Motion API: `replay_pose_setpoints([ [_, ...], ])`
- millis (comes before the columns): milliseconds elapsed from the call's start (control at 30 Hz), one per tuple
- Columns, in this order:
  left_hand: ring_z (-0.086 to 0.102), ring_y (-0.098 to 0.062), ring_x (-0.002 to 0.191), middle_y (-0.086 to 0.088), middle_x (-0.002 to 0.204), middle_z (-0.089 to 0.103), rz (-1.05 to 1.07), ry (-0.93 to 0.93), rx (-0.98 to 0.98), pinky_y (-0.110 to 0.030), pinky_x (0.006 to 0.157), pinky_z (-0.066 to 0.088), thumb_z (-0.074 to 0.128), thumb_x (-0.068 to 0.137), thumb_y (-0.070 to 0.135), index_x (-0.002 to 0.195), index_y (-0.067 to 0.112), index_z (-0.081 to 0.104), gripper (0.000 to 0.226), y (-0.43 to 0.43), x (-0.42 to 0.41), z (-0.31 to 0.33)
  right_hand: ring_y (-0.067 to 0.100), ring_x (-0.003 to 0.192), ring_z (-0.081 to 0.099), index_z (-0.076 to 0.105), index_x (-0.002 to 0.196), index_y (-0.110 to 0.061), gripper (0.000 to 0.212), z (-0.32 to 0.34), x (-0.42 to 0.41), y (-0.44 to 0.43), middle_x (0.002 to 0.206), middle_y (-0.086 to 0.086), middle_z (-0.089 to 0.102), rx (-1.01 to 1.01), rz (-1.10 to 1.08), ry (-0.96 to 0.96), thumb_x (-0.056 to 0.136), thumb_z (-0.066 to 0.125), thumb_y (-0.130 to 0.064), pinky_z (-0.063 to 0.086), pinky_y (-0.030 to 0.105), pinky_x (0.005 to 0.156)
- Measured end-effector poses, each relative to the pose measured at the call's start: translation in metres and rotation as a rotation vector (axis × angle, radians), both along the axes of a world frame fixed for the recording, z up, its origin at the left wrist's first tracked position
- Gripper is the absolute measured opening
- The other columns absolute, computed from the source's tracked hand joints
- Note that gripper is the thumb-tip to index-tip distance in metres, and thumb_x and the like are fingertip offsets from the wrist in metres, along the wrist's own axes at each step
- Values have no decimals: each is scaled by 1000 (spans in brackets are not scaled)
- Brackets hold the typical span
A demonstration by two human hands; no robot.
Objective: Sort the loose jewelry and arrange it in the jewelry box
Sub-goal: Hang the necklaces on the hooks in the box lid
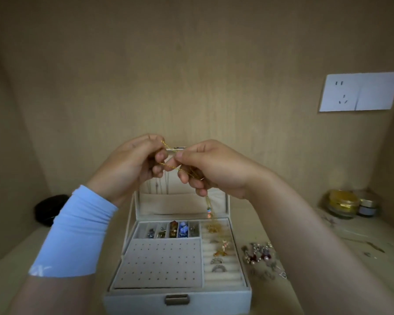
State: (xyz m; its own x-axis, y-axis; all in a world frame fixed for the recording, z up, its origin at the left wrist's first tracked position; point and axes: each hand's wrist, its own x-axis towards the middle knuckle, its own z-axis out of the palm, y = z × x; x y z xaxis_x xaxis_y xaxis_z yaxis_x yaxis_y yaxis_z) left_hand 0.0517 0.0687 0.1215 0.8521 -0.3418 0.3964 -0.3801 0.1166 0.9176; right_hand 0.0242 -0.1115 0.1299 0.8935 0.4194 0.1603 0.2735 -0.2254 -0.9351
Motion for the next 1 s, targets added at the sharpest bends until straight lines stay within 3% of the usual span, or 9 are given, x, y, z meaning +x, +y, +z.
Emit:
replay_pose_setpoints([
  [233, 41, -13, 54, 5, 59, 44, 165, -6, 90, -25, 61, 47, 43, 101, 11, 75, 16, 52, 28, 28, 6, 1, 22, 55, 56, 68, 101, -3, 28, -17, 12, 34, 77, 14, 67, 77, -34, 39, 106, 45, -19, 53, 32, 52],
  [400, 44, -7, 53, 9, 57, 45, 220, 16, 229, -36, 92, 56, 55, 98, 15, 81, 12, 62, 18, 39, 9, -5, 21, 58, 63, 68, 99, -1, 29, -31, 23, 41, 70, 10, 68, 191, -216, -38, 106, 46, -18, 57, 31, 60],
  [500, 39, -8, 54, 6, 61, 42, 182, 43, 295, -33, 74, 61, 60, 96, 17, 87, 11, 66, 12, 38, 8, -6, 12, 48, 53, 72, 96, -8, 26, -37, 28, 35, 54, -2, 54, 140, -330, -127, 103, 51, -21, 52, 31, 55],
  [567, 38, -7, 52, 8, 59, 42, 225, -3, 417, -23, 51, 50, 63, 94, 23, 94, 15, 70, 11, 39, 8, -4, -1, 46, 48, 75, 91, -14, 23, -38, 30, 30, 49, -15, 51, 94, -389, -191, 101, 55, -22, 45, 20, 52],
  [633, 38, -2, 46, 10, 59, 42, 301, -74, 577, -16, 44, 37, 67, 91, 30, 98, 21, 73, 13, 43, 7, -1, -9, 49, 52, 75, 88, -17, 20, -38, 31, 26, 53, -24, 58, 57, -421, -256, 99, 59, -21, 37, 7, 51],
  [767, 47, 1, 45, 16, 53, 54, 372, -118, 766, -14, 51, 37, 66, 90, 38, 85, 23, 76, 19, 50, 4, 2, -3, 52, 52, 75, 86, -17, 16, -39, 28, 19, 74, -1, 68, -9, -440, -275, 94, 67, -27, 42, 12, 50],
  [833, 46, -9, 49, 7, 53, 50, 376, -94, 738, -23, 57, 42, 64, 91, 41, 75, 19, 72, 28, 53, 2, 3, 4, 54, 52, 75, 86, -16, 18, -39, 26, 16, 83, 13, 68, -40, -437, -279, 94, 68, -31, 43, 20, 47],
  [933, 48, -15, 53, -5, 57, 41, 186, -8, 419, -30, 63, 52, 66, 91, 33, 78, 2, 62, 35, 52, 2, 3, -4, 61, 59, 76, 90, -15, 19, -37, 24, 11, 79, -12, 72, -40, -371, -302, 96, 65, -28, 41, 8, 51],
  [1000, 47, -17, 53, -3, 57, 34, 6, 74, 155, -36, 69, 58, 62, 86, 28, 76, 6, 59, 25, 48, 5, -1, -7, 55, 58, 76, 92, -14, 20, -35, 23, 7, 58, -21, 64, -108, -287, -273, 100, 60, -23, 40, 6, 53],
])
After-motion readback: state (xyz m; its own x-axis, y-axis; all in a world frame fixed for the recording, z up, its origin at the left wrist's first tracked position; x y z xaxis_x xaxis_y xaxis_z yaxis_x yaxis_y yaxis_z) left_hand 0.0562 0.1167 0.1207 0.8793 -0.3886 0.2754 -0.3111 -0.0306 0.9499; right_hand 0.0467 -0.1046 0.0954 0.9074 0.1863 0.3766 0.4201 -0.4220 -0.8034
